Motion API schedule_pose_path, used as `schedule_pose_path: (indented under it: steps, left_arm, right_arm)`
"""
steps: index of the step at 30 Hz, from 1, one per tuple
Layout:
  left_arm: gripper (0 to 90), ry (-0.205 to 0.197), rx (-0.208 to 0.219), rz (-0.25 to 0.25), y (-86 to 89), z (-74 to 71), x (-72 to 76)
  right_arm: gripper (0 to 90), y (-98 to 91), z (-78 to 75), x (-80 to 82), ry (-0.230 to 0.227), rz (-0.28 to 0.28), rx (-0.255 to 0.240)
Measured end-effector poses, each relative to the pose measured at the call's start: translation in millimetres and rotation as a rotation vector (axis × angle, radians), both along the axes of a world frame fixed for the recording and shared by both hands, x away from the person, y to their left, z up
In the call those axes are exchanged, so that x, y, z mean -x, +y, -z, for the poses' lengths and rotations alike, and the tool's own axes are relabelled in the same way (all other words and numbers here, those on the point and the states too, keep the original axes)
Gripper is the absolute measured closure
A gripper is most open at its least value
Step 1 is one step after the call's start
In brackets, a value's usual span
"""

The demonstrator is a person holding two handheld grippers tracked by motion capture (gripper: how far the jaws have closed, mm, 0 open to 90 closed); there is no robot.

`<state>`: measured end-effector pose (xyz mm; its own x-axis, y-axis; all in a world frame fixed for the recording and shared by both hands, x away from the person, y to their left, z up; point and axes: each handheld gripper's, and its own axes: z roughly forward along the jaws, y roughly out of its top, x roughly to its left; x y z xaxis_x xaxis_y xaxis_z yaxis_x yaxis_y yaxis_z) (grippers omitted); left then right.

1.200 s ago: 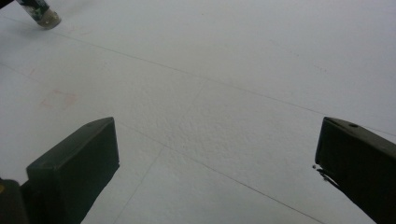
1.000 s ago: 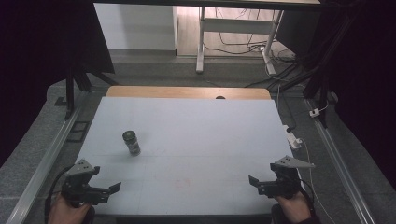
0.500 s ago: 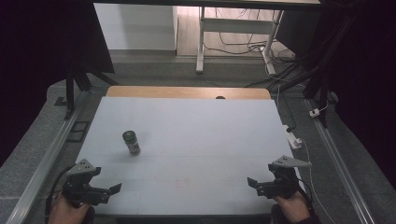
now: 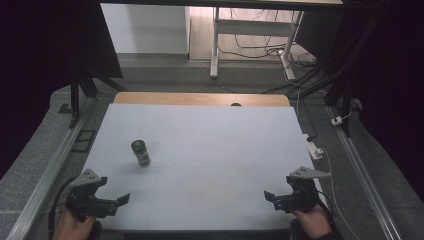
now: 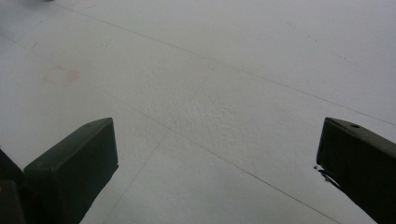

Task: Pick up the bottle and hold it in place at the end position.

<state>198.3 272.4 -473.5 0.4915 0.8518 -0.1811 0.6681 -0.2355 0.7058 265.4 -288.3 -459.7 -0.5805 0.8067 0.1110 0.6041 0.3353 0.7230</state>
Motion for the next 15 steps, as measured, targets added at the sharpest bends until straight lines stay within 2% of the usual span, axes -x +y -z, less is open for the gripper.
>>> schedule_pose_path:
  steps: [5, 15]
  left_arm:
    - [0.0, -0.004, -0.013, 0.015, -2.1, 0.3, -2.6]
    - [0.0, -0.026, -0.004, 0.072, -6.2, 1.2, -12.0]
  right_arm:
    - [0.0, 1.1, 0.3, 0.1, -0.001, -0.029, 0.007]
    - [0.0, 2.0, 0.8, -0.7, 0.011, -0.036, 0.013]
